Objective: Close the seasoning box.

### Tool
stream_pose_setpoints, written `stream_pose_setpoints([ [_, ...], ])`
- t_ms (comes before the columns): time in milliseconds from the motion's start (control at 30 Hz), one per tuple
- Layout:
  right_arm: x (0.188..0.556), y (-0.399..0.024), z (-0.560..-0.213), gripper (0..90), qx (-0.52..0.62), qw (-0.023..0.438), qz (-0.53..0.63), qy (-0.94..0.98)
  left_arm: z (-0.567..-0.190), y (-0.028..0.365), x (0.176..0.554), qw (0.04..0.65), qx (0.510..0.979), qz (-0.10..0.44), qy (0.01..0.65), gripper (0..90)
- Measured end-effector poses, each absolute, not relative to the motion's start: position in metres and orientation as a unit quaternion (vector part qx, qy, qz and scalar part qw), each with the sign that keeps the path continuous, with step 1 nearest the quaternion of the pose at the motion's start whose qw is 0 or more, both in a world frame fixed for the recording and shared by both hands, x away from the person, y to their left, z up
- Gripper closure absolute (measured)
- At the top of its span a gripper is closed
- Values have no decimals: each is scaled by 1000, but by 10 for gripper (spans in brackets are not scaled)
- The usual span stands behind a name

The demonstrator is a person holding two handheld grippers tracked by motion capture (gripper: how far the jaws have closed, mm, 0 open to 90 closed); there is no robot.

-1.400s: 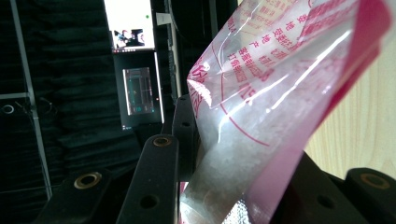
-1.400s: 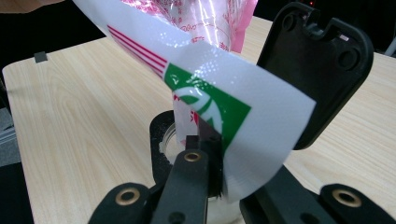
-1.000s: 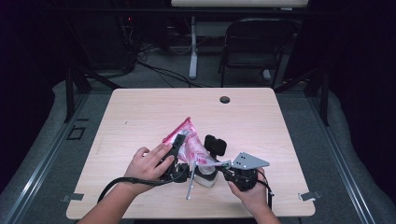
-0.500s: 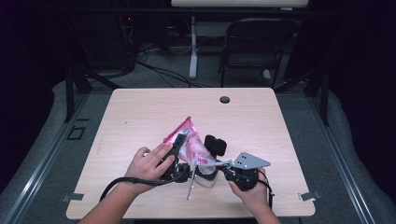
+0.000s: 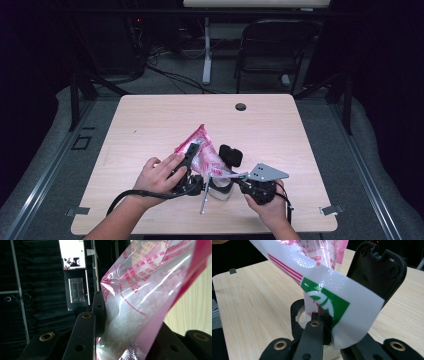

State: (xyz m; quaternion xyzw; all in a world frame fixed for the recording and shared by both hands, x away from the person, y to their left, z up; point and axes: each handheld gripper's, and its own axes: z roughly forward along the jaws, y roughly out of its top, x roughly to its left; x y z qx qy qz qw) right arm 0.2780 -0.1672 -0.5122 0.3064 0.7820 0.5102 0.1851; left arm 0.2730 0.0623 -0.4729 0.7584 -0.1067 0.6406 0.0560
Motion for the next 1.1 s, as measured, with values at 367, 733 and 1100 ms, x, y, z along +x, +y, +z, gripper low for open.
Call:
stream_pose_setpoints([
  [367,278,-166,-513,898,305,185,508,784,-472,63,273,56,757,642,-108,751],
  [733,278,-166,-512,898,305,186,507,785,-473,64,274,58,761,638,-104,751],
  [1100,277,-166,-512,898,304,186,508,784,-478,69,275,67,774,624,-85,752],
])
